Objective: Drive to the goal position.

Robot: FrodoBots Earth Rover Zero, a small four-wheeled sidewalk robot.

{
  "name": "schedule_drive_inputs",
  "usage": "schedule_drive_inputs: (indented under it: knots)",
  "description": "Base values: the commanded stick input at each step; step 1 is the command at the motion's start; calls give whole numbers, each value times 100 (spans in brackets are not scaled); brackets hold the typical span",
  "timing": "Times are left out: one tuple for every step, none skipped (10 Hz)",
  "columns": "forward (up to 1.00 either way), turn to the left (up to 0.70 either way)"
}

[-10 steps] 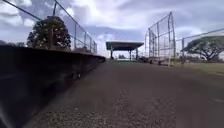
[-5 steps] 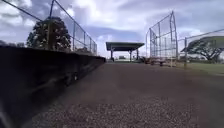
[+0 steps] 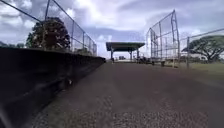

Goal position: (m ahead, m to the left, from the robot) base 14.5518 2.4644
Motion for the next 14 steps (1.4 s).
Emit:
schedule_drive_inputs:
  knots:
    - [70, 0]
    - [70, 0]
    - [70, 0]
    - [70, 0]
    - [70, 0]
    - [70, 0]
    - [70, 0]
    - [70, 0]
    - [70, 0]
    - [70, 0]
    - [70, 0]
    - [70, 0]
    - [70, 0]
    - [70, 0]
